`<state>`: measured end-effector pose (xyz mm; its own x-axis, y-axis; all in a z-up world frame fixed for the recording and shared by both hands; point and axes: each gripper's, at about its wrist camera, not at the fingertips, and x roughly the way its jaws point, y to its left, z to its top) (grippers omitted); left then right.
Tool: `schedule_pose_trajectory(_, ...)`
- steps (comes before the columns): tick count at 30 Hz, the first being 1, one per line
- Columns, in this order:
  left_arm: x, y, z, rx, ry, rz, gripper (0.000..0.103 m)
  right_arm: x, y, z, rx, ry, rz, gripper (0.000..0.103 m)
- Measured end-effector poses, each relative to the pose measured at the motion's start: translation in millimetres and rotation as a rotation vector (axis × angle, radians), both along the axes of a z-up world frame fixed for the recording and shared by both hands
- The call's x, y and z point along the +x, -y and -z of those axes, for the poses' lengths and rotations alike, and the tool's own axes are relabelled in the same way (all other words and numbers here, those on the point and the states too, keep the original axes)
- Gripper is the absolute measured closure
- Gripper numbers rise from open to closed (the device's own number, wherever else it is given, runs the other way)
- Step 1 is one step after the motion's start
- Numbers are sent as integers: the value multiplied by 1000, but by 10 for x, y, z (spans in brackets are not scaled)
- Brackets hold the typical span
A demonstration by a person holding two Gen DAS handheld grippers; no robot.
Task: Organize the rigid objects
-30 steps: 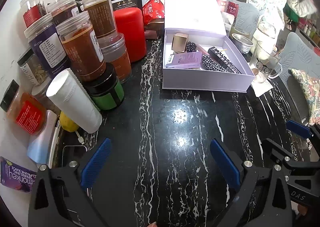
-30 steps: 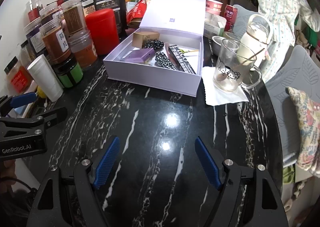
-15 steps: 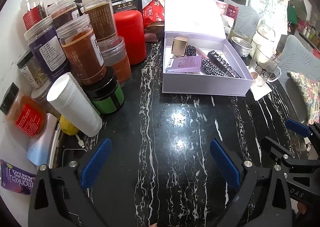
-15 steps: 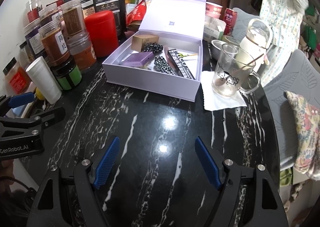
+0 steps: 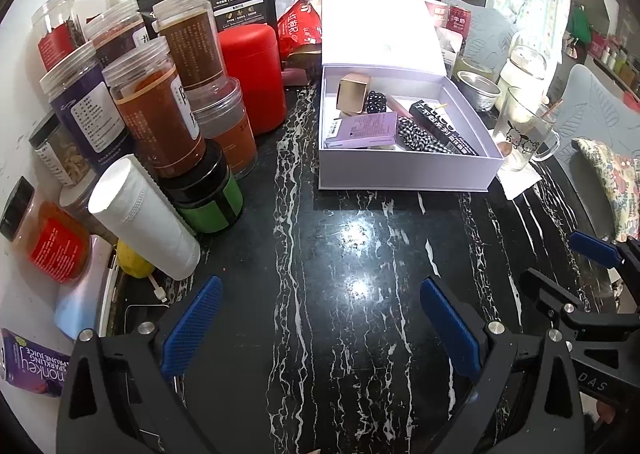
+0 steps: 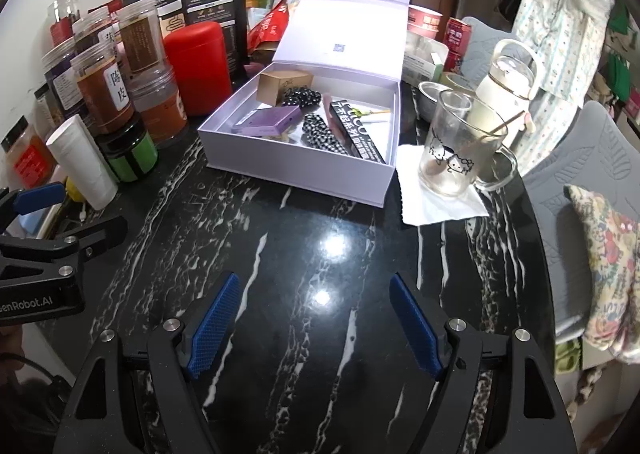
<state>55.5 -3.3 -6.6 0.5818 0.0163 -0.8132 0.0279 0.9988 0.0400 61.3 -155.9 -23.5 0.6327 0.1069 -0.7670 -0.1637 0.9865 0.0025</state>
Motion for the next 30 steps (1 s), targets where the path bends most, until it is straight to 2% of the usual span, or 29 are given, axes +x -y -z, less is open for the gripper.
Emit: schedule_pose_trajectory(30,41,-18,0,12,-7,-10,2,77,-16,75,4,-26,-16,25)
